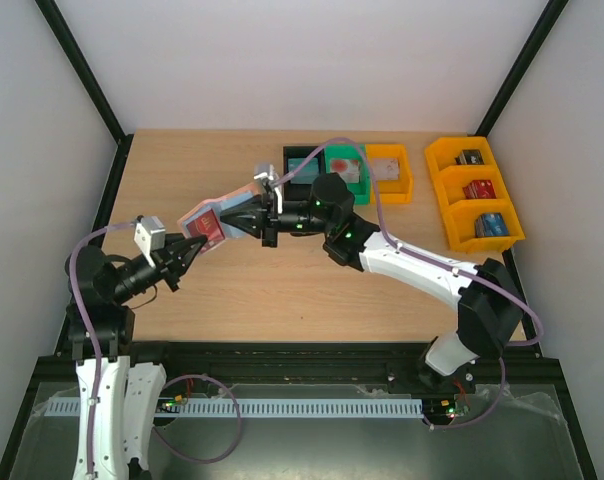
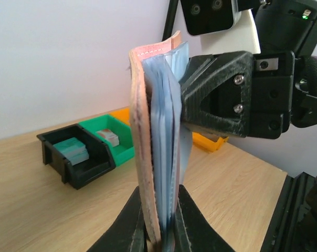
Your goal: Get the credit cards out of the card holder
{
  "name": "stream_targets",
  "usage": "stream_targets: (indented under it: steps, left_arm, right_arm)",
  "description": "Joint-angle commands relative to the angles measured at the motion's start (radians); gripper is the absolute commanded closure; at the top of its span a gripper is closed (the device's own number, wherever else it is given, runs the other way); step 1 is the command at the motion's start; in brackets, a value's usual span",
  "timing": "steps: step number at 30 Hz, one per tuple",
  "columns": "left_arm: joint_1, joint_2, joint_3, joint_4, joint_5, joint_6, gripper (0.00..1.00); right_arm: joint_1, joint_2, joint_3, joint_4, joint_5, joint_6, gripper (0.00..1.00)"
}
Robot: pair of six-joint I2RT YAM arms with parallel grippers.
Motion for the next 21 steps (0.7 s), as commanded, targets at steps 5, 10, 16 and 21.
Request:
stream_targets:
  steps: [5,10,16,21]
  left_arm:
    - [0.003,-0.015,-0.008,0.138,0.122,-0.055,0.98]
    - [0.003,-0.044,-0.001,0.11,0.186,0.045,0.98]
    - [0.003,-0.071,0.001,0.097,0.229,0.126,0.98]
    - [0.003,-0.073,-0.009,0.099,0.231,0.146,0.98]
  right_arm:
    - [0.039,-0.021,0.097,-0.239,-0.007,-0.267,0.98]
    - [0.035,-0.046,0.108,-0.355,0.011,-0.358,0.98]
    - [0.034,-0.031,0.164,-0.466,0.008,-0.427,0.93]
    - [0.075,-0.027,0.166,-0.468,-0.028,-0.462,0.85]
